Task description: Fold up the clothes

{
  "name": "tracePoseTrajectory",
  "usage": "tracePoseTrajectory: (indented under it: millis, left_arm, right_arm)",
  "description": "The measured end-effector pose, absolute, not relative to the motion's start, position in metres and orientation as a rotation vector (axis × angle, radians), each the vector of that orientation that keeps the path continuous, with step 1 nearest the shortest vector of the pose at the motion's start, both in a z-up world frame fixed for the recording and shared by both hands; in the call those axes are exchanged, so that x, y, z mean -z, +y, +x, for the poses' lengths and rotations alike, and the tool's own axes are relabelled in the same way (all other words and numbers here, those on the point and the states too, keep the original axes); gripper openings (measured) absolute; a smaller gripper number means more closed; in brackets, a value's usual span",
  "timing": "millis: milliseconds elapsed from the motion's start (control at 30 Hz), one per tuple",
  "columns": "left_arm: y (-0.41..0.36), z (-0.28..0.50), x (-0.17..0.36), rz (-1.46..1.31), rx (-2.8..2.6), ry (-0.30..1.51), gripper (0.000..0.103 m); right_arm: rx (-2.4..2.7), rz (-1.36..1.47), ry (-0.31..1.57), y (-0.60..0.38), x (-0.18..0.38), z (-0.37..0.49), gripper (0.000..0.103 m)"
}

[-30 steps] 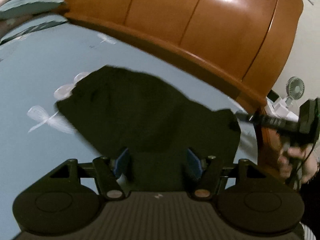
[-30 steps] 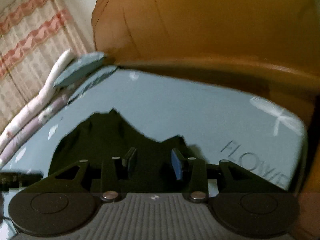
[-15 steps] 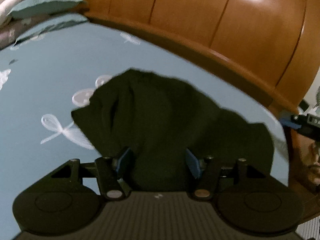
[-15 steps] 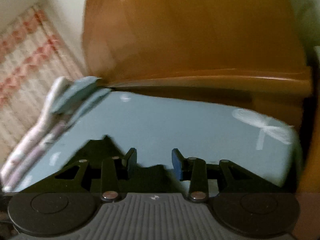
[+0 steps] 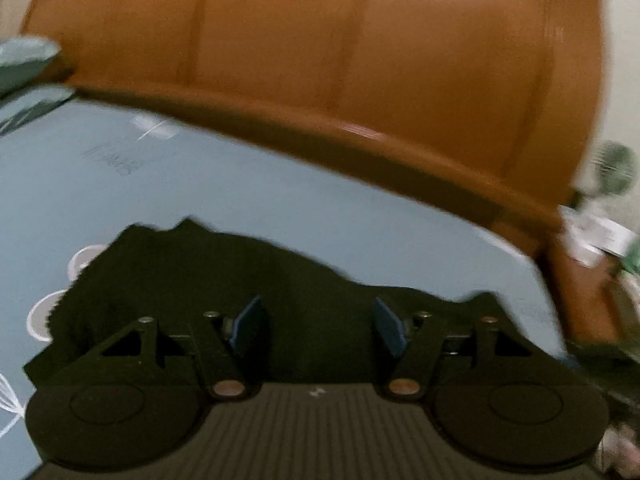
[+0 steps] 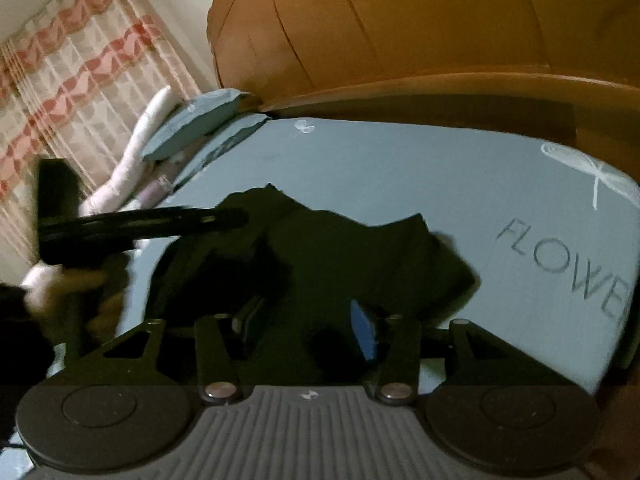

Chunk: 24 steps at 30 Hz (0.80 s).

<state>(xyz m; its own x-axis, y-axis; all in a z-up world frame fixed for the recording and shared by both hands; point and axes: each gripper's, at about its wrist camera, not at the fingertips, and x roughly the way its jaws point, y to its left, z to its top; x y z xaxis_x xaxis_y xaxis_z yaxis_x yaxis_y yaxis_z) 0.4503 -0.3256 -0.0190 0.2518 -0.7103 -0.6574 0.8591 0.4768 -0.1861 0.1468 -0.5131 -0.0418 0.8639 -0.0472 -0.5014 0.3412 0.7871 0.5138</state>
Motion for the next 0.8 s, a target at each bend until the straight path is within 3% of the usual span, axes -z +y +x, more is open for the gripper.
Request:
tracePoseTrajectory:
  millis: [67, 167, 267, 467, 700, 800]
  left_arm:
    - [-0.320, 0.479, 0.028, 0.192, 0.991, 0.810, 0.063]
    - [-0.309, 0.502, 0.032, 0.215, 0.937, 0.797, 0.052]
    - [-0.306, 0.506, 0.022, 0.253, 0.877, 0.793, 0.052]
    - [-0.291, 0.475, -0.007, 0.175, 1.072, 0.828, 0.066]
    - [-0.276, 0.454, 0.017, 0.210, 1.103, 0.926, 0.067]
    - [-0.264, 0.460, 0.025, 0.196, 1.024, 0.940, 0.068]
  right_arm:
    - [0.216, 0.640, 0.493, -0.513, 0.040, 0.139, 0.053]
    - [0.232, 0.634, 0.493, -0.516, 0.038, 0.128, 0.056]
    - [0.237, 0.653, 0.489, -0.522, 0.038, 0.120, 0.056]
    - [0.211, 0.620, 0.468, -0.523, 0.037, 0.127, 0.056]
    - [0.227, 0.440, 0.463, -0.531, 0.038, 0.162, 0.056]
    - [0.333, 0.413, 0.592, -0.547, 0.053, 0.173, 0.056]
